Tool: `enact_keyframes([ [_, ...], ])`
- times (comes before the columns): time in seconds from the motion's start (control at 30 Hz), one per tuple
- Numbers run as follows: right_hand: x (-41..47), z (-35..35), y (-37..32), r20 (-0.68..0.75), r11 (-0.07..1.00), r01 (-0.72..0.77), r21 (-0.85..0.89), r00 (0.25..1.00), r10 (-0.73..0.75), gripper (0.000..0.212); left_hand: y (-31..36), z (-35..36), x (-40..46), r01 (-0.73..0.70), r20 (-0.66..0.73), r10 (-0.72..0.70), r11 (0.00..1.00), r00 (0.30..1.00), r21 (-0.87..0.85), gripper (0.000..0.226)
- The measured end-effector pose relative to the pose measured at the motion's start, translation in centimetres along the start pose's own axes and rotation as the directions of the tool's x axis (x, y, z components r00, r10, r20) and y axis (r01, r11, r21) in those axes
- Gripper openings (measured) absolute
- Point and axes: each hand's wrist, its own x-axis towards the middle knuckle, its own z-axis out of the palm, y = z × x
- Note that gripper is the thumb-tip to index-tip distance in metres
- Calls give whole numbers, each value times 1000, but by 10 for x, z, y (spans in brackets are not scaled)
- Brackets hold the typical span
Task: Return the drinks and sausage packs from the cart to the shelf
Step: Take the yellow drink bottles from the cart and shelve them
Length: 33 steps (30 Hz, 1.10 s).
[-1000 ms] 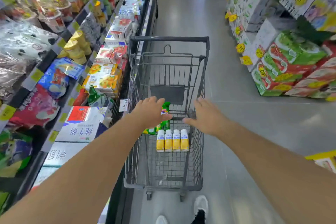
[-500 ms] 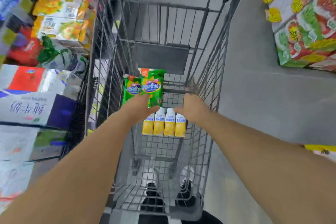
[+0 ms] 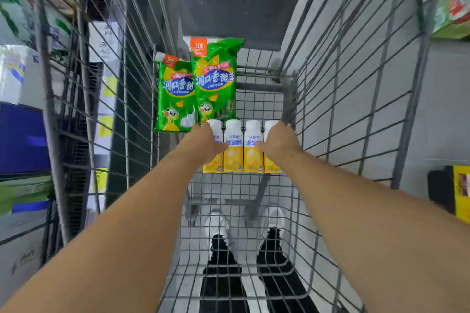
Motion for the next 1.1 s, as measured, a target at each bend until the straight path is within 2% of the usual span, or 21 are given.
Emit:
enact_keyframes([
  [0.1, 15, 17, 5, 31, 997, -35, 63, 999, 33, 73, -2, 10, 10, 41, -33, -45, 994, 998, -103, 79],
  [0.2, 24, 26, 8, 3, 986, -80, 149, 997, 80, 64, -2, 16, 15, 81, -86, -102, 973, 991, -217, 73],
  [0.3, 22, 27, 8, -28, 983, -129, 131, 991, 134, 71, -3, 22, 16, 157, -92, -193, 941, 977, -300, 63],
  [0.47, 23, 20, 13, -24, 997, -48, 60, 998, 49, 83, -6, 33, 19, 274, -39, -302, 906, 953, -322, 62],
  [0.6, 17, 14, 15, 1, 997, 11, 75, 1000, -12, 75, -9, 37, 20, 338, -34, -357, 908, 933, -248, 70],
  [0.73, 2, 0, 10, 3, 994, 75, 75, 997, -75, 75, -6, 31, 10, 268, 38, -270, 905, 962, -330, 76],
  [0.8, -11, -12, 3, 0, 990, 117, 79, 993, -117, 75, -2, 22, -2, 227, 30, -238, 872, 971, -434, 73],
  [0.93, -49, -60, -22, -24, 960, 219, 174, 976, -218, 71, 9, -29, -44, 88, -73, -143, 863, 987, -498, 65],
  [1.1, -120, -150, -59, -163, 900, 368, 235, 927, -336, 65, 29, -130, -125, -133, -280, -23, 841, 960, -524, 60],
])
